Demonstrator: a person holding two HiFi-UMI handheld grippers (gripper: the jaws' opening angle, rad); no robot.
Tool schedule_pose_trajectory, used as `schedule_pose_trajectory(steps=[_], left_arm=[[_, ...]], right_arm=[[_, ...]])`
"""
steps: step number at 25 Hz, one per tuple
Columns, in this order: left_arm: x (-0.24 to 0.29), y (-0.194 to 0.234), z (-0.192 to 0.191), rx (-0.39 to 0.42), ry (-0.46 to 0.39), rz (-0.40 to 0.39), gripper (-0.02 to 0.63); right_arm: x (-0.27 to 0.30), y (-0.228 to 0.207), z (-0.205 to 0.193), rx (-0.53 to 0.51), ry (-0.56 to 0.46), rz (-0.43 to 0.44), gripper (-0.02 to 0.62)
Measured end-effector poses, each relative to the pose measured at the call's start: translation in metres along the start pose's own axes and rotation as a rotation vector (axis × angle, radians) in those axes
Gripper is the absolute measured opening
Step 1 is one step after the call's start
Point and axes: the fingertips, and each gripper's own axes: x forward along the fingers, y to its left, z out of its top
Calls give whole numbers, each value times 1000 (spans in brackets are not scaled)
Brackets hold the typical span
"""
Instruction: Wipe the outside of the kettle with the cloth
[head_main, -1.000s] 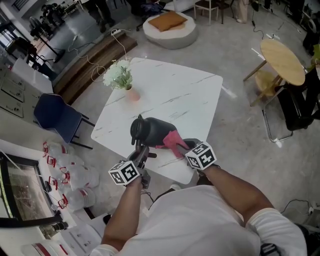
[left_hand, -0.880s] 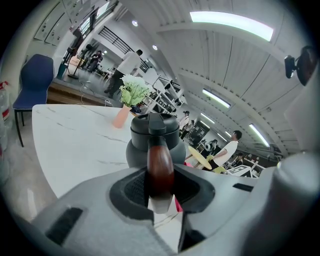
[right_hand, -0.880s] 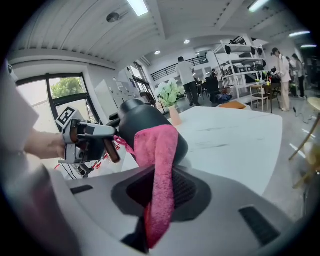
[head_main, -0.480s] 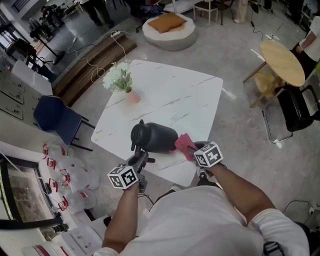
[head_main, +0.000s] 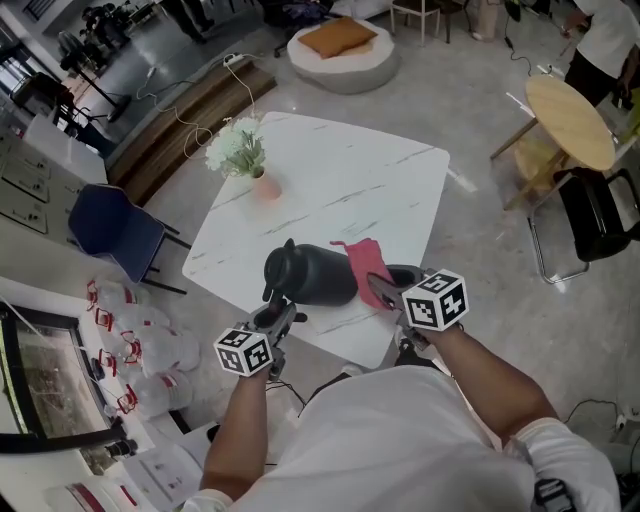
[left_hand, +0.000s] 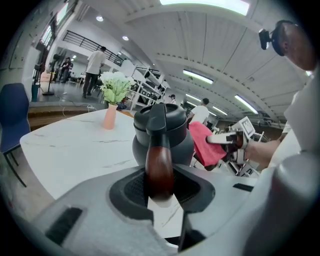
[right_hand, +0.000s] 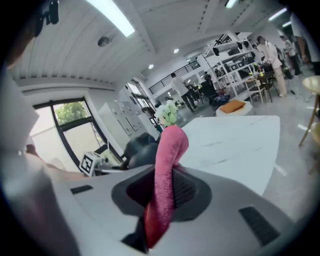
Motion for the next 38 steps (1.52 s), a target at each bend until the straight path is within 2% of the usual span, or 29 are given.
schedule_pose_trajectory(steps=[3, 6, 8, 11, 16, 25, 38], left_arm=[[0, -4, -7, 98, 13, -27, 104], [-1, -10, -12, 178, 11, -43, 103], [1, -13, -13, 216, 7, -53, 103], [1, -16, -17, 249, 10, -58, 103], [-3, -20, -18, 312, 16, -55, 101], [1, -32, -20, 409, 8, -40, 101], [-2, -33, -23, 411, 5, -39, 101]], right_arm=[[4, 42, 33, 65, -87, 161, 63], [13, 78, 53, 165, -118, 342, 63], [24, 84, 54, 199, -82, 380, 63], [41, 66, 40, 181, -8, 282, 63], [52, 41, 27, 107, 37, 148, 63], [55, -1, 10, 6, 105, 35, 63], [67, -56, -39, 36, 180, -119, 61]])
